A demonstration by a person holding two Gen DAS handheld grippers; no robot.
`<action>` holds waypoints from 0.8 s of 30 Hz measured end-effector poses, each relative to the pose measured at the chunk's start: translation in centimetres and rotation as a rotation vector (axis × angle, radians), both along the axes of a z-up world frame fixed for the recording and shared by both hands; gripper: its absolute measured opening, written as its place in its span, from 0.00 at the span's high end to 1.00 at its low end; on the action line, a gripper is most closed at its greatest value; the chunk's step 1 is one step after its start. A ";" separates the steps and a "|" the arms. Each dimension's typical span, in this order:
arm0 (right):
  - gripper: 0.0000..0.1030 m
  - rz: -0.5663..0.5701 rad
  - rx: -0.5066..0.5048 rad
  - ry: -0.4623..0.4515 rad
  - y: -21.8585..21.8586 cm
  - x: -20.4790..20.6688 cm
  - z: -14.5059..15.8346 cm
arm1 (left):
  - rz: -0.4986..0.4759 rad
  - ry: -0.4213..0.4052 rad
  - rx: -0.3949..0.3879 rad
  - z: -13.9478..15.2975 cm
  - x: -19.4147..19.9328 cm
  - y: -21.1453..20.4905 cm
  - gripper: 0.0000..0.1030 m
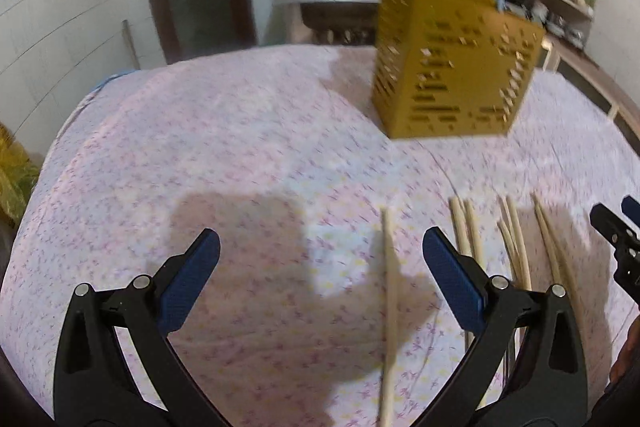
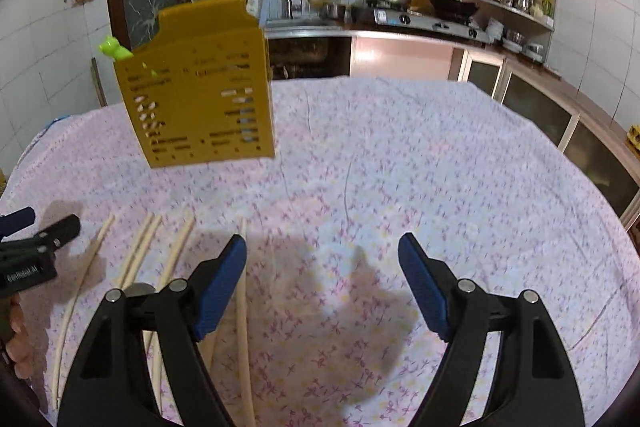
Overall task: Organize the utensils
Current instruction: 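Move both tools back down toward the wooden chopsticks on the cloth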
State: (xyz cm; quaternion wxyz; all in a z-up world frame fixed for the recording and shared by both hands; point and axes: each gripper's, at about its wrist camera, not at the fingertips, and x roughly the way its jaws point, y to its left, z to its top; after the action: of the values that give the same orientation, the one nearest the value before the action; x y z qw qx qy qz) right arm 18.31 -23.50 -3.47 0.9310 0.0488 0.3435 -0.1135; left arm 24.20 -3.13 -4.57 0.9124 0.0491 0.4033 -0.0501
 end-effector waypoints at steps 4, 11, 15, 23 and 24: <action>0.25 0.019 -0.005 0.040 0.4 0.3 -1.0 | -0.025 0.032 0.007 -0.9 0.6 -0.7 0.05; 0.25 0.053 -0.006 0.110 1.2 1.3 -2.3 | -0.023 0.096 0.015 -2.5 1.7 -0.7 0.05; 0.25 0.067 -0.010 0.144 1.6 1.9 -2.8 | -0.021 0.115 -0.001 -3.0 1.8 -0.5 0.05; 0.25 0.055 0.033 0.162 0.9 2.5 -3.2 | -0.022 0.112 -0.010 -3.1 1.8 -0.4 0.05; 0.25 0.053 0.033 0.163 0.9 2.6 -3.2 | -0.023 0.113 -0.012 -3.1 1.8 -0.4 0.05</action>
State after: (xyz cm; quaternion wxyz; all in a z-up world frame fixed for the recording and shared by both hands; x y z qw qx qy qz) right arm 20.90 -22.63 -6.67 0.9016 0.0455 0.4213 -0.0865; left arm 26.02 -3.54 -7.70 0.8878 0.0454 0.4534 -0.0654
